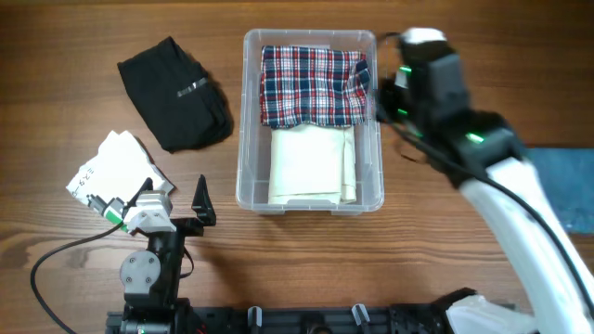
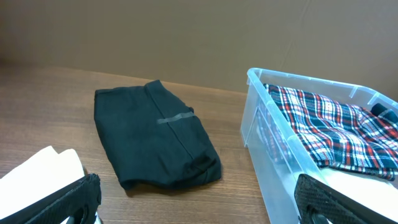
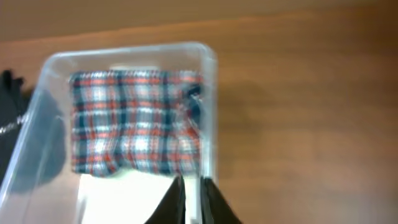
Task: Pack container
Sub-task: 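Open the right gripper and withdraw it toward the blue jeans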
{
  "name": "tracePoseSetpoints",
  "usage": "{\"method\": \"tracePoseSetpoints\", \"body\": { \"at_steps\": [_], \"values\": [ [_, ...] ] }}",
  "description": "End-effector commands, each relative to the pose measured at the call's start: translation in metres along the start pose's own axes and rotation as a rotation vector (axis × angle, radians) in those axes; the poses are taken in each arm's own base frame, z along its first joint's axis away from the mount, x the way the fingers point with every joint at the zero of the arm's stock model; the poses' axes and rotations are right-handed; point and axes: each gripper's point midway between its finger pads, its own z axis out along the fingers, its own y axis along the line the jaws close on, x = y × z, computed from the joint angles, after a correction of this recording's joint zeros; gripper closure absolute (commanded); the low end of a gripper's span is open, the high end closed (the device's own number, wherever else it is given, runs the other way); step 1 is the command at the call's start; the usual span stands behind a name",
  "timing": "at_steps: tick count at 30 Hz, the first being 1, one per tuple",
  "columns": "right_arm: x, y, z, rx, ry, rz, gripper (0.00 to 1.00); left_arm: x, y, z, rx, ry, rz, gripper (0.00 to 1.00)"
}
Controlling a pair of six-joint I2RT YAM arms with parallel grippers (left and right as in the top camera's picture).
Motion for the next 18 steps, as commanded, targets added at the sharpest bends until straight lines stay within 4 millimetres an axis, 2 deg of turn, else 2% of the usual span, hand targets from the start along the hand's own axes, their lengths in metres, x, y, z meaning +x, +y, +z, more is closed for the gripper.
{"method": "tracePoseSetpoints", "body": {
  "at_steps": [1,5,8,12,14,18],
  "values": [
    [0.002,-0.055,-0.036,0.094,-0.002,0.136,0.80,0.001,0.000,0.000,0.003,-0.003,0.022,0.00],
    [0.020,-0.130,-0.069,0.272,0.024,0.265,0.67,0.001,0.000,0.000,0.003,-0.003,0.022,0.00],
    [0.032,-0.176,-0.081,0.353,0.061,0.347,0.62,0.001,0.000,0.000,0.003,-0.003,0.022,0.00],
    [0.053,-0.224,-0.079,0.406,0.151,0.427,0.56,0.001,0.000,0.000,0.003,-0.003,0.022,0.00],
    [0.064,-0.244,-0.072,0.432,0.203,0.482,0.49,0.001,0.000,0.000,0.003,-0.003,0.022,0.00],
    [0.082,-0.263,-0.047,0.459,0.316,0.520,0.43,0.001,0.000,0.000,0.003,-0.003,0.022,0.00]
  ]
}}
